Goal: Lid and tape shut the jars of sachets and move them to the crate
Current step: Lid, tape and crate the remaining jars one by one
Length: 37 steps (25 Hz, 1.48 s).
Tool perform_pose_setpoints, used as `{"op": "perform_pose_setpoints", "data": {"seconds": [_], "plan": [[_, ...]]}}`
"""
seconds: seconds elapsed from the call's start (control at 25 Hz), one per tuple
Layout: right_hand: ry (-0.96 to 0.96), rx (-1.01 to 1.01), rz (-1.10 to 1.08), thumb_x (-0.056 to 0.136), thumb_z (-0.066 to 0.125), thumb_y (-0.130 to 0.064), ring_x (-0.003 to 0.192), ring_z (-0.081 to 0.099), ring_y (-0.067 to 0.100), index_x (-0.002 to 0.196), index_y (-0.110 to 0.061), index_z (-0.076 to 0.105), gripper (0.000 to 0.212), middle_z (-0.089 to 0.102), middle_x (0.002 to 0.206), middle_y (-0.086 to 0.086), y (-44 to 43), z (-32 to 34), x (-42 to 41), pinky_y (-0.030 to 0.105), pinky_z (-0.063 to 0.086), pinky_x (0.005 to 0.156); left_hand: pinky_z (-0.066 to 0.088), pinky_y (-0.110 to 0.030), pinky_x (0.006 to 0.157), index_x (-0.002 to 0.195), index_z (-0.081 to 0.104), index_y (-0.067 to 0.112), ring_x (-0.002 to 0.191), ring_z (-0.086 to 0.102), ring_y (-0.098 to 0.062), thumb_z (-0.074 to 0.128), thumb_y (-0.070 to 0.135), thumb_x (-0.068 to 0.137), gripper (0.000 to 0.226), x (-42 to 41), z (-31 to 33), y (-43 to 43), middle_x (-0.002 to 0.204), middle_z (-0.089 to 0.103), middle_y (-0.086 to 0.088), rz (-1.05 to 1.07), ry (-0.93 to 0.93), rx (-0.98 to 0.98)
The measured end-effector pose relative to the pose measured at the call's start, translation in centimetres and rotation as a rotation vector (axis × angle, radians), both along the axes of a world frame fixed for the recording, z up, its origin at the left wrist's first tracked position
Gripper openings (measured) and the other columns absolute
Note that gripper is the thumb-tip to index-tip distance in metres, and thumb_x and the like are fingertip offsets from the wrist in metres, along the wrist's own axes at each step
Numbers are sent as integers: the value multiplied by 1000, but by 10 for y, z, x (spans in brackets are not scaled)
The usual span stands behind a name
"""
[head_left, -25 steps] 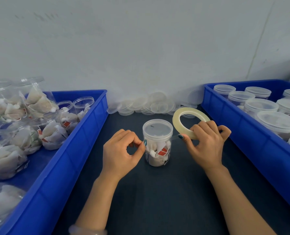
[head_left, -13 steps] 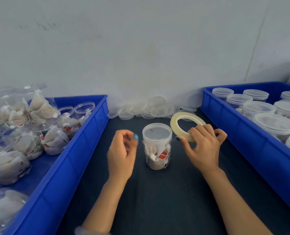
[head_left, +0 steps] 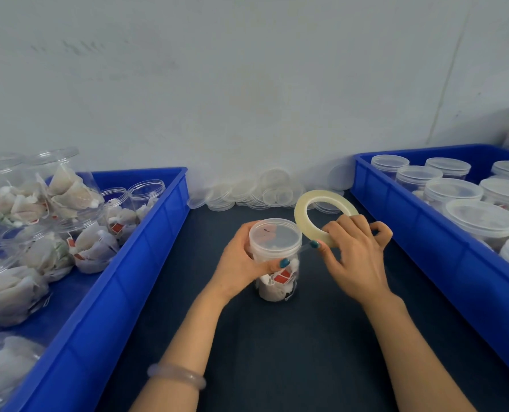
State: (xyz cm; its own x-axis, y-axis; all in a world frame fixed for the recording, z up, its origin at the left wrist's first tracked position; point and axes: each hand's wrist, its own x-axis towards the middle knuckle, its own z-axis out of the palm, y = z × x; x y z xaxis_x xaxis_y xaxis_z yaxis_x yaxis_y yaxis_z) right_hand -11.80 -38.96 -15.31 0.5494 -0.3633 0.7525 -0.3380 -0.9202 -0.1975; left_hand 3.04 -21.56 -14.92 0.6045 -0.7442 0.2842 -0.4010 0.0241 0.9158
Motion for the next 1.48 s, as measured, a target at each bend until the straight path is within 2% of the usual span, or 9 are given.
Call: {"op": "perform_pose_setpoints", "data": {"seconds": [0.16, 0.36, 0.48, 0.56, 0.68, 0.92, 1.24, 1.36, 1.48], "plan": [[22, 86, -32, 89, 34, -65, 92, 48, 13, 78, -24, 62, 51, 54, 83, -12, 3, 2, 1, 33, 16, 85, 52, -24, 94, 126, 55, 38, 121, 58, -3, 90, 43, 57, 79, 7, 2, -2, 126, 64, 19, -123, 32, 38], [-41, 127, -27, 88, 38, -66, 86, 43, 11, 69, -22, 61, 54, 54, 74, -12, 12, 2, 4, 34, 17, 82, 50, -19, 93, 134, 51, 32, 124, 57, -5, 87, 33, 66, 76, 7, -3, 0, 130, 63, 15, -209, 95, 14], [-12, 98, -31, 89, 35, -63, 80, 48, 12, 73, -23, 63, 52, 57, 73, -12, 13, 4, 5, 36, 23, 86, 49, -14, 91, 134, 51, 25, 119, 58, 1, 92, 52, 53, 94, -8, -3, -7, 124, 64, 19, -69, 72, -45], [104, 77, 31, 94, 24, -64, 67, 53, 11, 77, -24, 60, 57, 56, 64, -11, 7, 4, 2, 39, 30, 98, 48, -13, 93, 135, 50, 23, 118, 58, 4, 88, 66, 45, 107, -11, -1, -10, 123, 64, 22, -7, 58, -60], [203, 89, 154, 98, 5, -65, 62, 50, 7, 76, -26, 51, 64, 51, 59, -10, -1, 5, -3, 40, 31, 98, 48, -11, 88, 132, 50, 25, 116, 58, 4, 89, 60, 50, 96, -5, -1, -8, 121, 63, 20, 35, 32, -69], [127, -20, -36, 99, 22, -62, 83, 49, 12, 82, -29, 54, 49, 53, 81, -13, -5, 8, -6, 32, 17, 84, 48, -8, 82, 120, 51, 34, 109, 58, 10, 93, 47, 52, 81, 1, 0, -7, 113, 62, 31, 34, 22, -26], [0, 76, -81, 85, 41, -78, 79, 47, 12, 74, -28, 53, 53, 52, 75, -13, 4, 7, 2, 37, 21, 85, 50, -27, 101, 131, 55, 30, 124, 57, -6, 88, 67, 46, 98, 0, 7, 6, 130, 63, 14, -172, 63, 71], [-9, 137, 4, 83, 36, -76, 80, 46, 12, 75, -26, 57, 55, 51, 76, -15, 8, 4, 4, 38, 22, 85, 44, -30, 108, 145, 44, 32, 133, 48, -5, 88, 67, 48, 112, 1, 7, 9, 146, 50, 12, -224, 64, 93], [-29, 153, 40, 81, 38, -77, 79, 47, 11, 76, -24, 60, 57, 53, 77, -15, 9, 2, 4, 38, 22, 84, 43, -19, 104, 153, 23, 40, 131, 44, 7, 91, 43, 56, 120, -4, 4, 6, 147, 44, 14, -147, 25, 125]]}}
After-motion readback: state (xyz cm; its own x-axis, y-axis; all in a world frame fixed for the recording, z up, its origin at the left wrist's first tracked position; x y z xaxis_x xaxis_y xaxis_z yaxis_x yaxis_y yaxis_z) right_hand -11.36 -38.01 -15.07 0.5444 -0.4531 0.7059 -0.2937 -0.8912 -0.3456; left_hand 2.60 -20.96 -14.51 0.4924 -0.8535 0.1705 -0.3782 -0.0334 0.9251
